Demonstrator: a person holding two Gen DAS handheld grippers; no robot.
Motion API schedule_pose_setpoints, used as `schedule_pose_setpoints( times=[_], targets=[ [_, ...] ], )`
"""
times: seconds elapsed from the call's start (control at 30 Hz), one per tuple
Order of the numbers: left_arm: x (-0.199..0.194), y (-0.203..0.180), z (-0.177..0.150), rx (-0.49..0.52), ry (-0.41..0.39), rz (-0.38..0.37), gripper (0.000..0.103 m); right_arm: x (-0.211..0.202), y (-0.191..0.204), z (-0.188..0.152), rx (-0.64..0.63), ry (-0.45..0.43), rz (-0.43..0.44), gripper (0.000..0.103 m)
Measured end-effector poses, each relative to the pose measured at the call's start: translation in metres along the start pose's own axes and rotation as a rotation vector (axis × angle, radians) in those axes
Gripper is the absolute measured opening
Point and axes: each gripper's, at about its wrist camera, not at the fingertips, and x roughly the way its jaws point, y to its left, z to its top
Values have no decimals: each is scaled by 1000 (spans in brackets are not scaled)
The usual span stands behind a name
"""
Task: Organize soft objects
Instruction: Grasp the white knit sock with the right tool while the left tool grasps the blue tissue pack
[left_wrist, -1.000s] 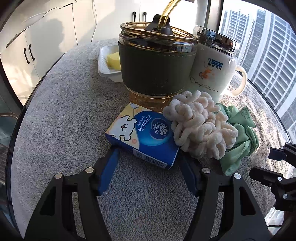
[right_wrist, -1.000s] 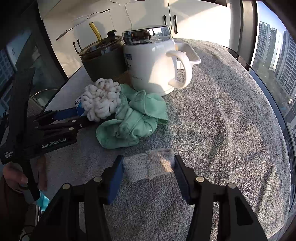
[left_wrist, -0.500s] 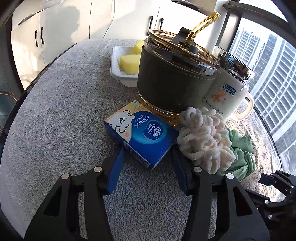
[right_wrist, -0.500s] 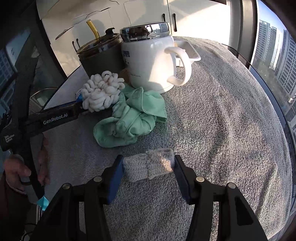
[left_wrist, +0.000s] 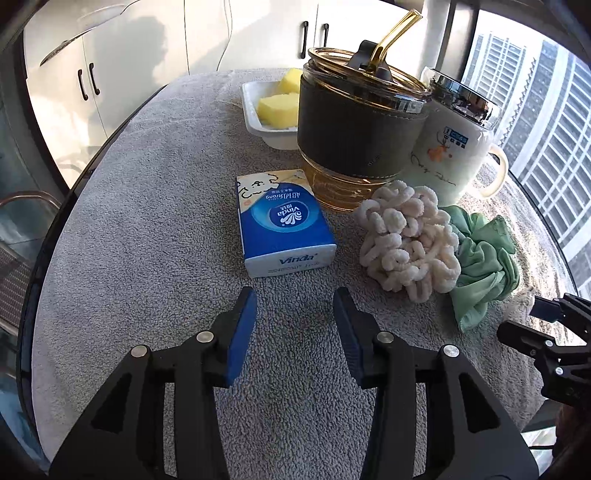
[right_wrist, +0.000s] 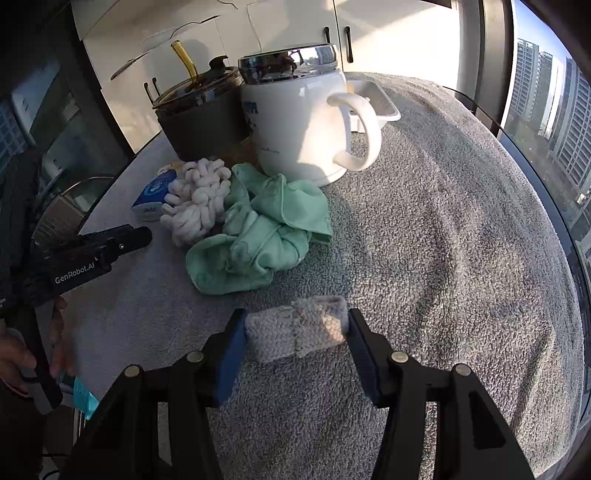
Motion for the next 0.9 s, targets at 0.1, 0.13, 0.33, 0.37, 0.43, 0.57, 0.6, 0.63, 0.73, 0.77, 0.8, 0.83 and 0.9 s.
schedule_pose_setpoints(
  times=[0.1,0.13,0.33,0.37,0.43,0.57,0.6,0.63,0.73,0.77,0.8,0.83,0.9],
  targets=[
    [0,-7,5,-6,-18,3,49,1,1,0,-1,1,-2,57],
    [1,-6,8,-23,-22,13,51,1,0,0,0,2,0,57],
    [8,-1,29,-74,-43,63,52,1,-1,0,-1,2,0,57],
    [11,-1,32,-69,-35,65,52,1,0,0,-3,2,-2,57],
    [14,4,35,-72,-18,100,52,1,0,1,-3,2,0,57],
    [13,17,34,-42,-21,95,58,0,-2,2,4,-2,2,57],
    [16,19,35,-23,-21,85,59,0,-3,3,3,-2,3,57],
    [20,21,37,-6,-24,78,59,0,-4,4,1,0,1,57],
    [31,21,44,32,-23,62,59,-1,-4,7,-5,-5,-1,57],
    [33,21,47,39,-30,55,59,-1,-3,8,-3,-6,-2,57],
    [35,20,50,47,-32,54,59,-1,-3,8,-2,-7,0,57],
    [38,19,53,51,-32,51,59,-1,-3,9,-2,-7,4,57],
    [43,19,58,41,-26,37,59,-1,-2,9,-5,-5,-1,57]
  ],
)
